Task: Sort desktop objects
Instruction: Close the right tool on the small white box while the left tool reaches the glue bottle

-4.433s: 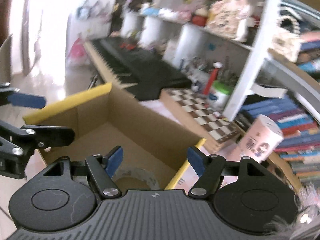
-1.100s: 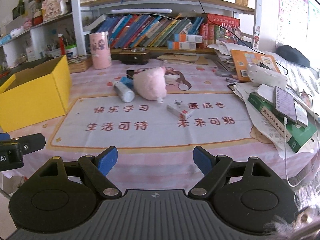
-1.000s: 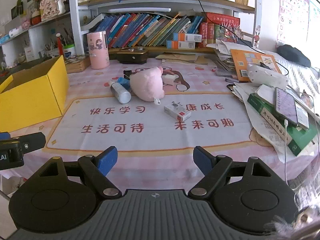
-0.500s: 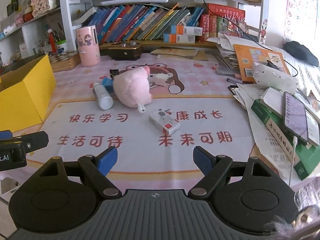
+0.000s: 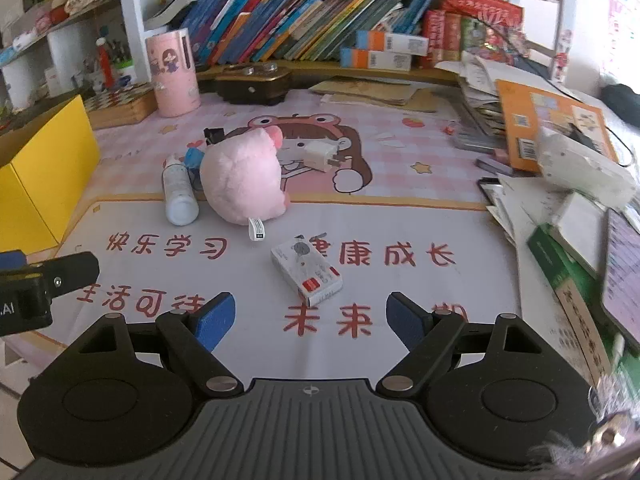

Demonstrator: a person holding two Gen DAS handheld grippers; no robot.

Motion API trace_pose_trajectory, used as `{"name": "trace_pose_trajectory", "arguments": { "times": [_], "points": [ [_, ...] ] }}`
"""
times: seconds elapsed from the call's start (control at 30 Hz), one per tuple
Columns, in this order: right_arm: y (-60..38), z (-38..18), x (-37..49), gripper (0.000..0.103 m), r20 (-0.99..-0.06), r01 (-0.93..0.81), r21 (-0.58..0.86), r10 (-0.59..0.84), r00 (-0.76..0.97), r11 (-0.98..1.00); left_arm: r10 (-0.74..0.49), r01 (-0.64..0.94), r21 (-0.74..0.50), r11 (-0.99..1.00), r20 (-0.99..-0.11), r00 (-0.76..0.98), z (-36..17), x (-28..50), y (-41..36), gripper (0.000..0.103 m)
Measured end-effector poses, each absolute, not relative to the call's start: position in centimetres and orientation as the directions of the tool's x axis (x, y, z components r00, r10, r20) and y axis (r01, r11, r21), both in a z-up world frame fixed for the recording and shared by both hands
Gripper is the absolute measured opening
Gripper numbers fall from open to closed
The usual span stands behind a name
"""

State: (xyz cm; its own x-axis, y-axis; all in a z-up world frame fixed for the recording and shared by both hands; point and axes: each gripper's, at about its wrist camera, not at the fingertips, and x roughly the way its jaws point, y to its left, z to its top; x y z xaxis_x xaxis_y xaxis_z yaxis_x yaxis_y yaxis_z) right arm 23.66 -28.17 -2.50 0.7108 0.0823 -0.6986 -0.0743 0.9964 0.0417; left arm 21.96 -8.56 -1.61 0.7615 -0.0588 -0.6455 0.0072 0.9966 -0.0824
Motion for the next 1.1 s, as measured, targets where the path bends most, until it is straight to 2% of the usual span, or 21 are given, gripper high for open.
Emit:
{"name": "trace_pose_trajectory", "arguments": {
  "times": [0.27, 0.43, 0.77, 0.9, 0.97, 1.03, 1.1],
  "points": [
    [-28.9, -3.1, 26.8, 0.079, -0.718, -0.153, 0.045, 0.138, 0.682, 0.987, -0.018, -0.039, -0.073, 0.997, -0.649, 0.761, -1.8, 23.8, -9.8, 0.097],
    [-29.0, -3.7, 28.4, 0.072, -0.738, -0.202, 0.050, 0.173, 0.652, 0.978, 0.013, -0.074, -0.066, 0.995, -0.653, 0.757, -1.9, 24.7, -10.2, 0.097],
    [-29.1, -4.8, 30.6, 0.049, -0.780, -0.292, 0.060, 0.228, 0.584, 0.955, 0.063, -0.131, -0.056, 0.990, -0.655, 0.753, -2.0, 26.7, -10.6, 0.097],
    [-28.9, -4.9, 30.8, 0.043, -0.788, -0.336, 0.049, 0.243, 0.566, 0.941, 0.078, -0.151, -0.057, 0.987, -0.654, 0.753, -2.0, 27.6, -10.6, 0.097],
    [-29.0, -4.9, 30.9, 0.033, -0.786, -0.347, 0.042, 0.245, 0.567, 0.937, 0.082, -0.158, -0.058, 0.986, -0.653, 0.753, -2.0, 28.1, -10.6, 0.097],
    [-29.4, -4.9, 31.0, 0.028, -0.783, -0.351, 0.041, 0.248, 0.571, 0.936, 0.087, -0.161, -0.055, 0.985, -0.652, 0.754, -2.1, 28.7, -10.7, 0.096],
    [-29.7, -4.9, 31.2, 0.028, -0.781, -0.346, 0.047, 0.251, 0.573, 0.937, 0.090, -0.165, -0.053, 0.985, -0.653, 0.752, -2.2, 29.2, -10.8, 0.096]
  ]
}}
